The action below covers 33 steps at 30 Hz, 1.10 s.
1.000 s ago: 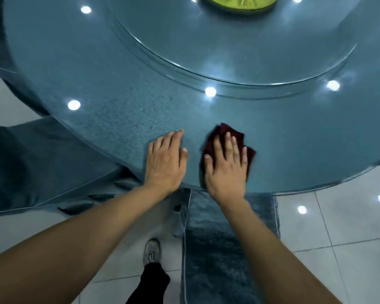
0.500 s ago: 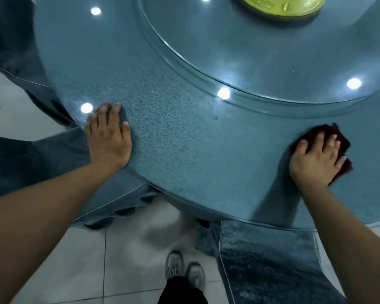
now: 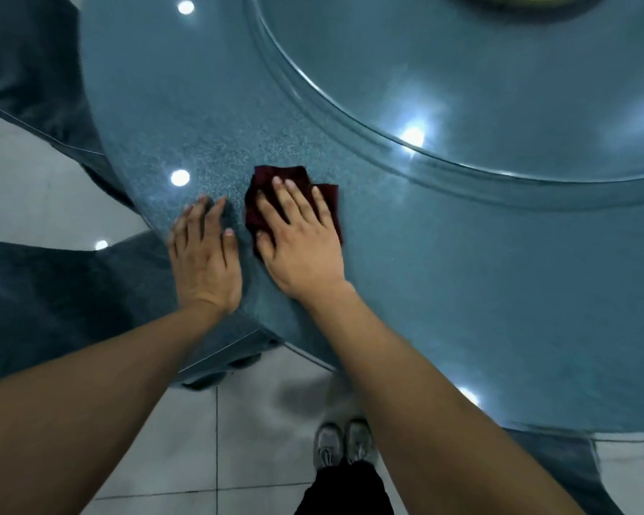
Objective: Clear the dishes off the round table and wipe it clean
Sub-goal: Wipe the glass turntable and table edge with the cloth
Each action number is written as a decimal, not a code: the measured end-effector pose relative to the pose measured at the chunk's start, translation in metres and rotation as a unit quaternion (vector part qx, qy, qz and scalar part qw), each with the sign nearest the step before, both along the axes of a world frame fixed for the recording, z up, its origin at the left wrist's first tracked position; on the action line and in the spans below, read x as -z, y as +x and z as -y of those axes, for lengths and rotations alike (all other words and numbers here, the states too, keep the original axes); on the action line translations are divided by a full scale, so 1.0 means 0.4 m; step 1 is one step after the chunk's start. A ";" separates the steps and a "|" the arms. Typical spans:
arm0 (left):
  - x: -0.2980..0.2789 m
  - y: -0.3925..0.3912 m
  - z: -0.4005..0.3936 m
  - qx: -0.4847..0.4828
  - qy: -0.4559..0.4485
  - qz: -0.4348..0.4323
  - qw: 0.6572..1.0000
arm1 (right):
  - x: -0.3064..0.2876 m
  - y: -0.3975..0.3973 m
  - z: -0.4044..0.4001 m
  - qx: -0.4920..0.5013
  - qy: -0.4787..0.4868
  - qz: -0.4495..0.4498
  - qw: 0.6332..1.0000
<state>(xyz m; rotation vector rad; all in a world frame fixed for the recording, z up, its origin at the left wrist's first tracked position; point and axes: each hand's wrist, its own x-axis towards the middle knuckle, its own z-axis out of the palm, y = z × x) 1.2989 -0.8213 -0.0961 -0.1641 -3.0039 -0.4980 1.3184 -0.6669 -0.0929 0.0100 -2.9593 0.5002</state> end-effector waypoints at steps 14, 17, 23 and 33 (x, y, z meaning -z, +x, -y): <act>-0.010 0.000 0.000 -0.002 0.003 0.026 1.000 | -0.027 0.232 -0.335 0.432 0.037 0.053 0.899; -0.009 -0.004 0.002 0.001 0.006 0.028 1.000 | -0.026 0.135 -0.049 0.278 0.024 0.030 0.960; -0.022 -0.030 0.069 0.089 -0.006 0.011 0.996 | -0.029 0.114 0.134 0.161 0.002 0.037 0.986; -0.025 -0.048 0.192 0.288 0.054 -0.023 0.956 | -0.036 0.421 -0.207 0.567 -0.004 0.127 0.814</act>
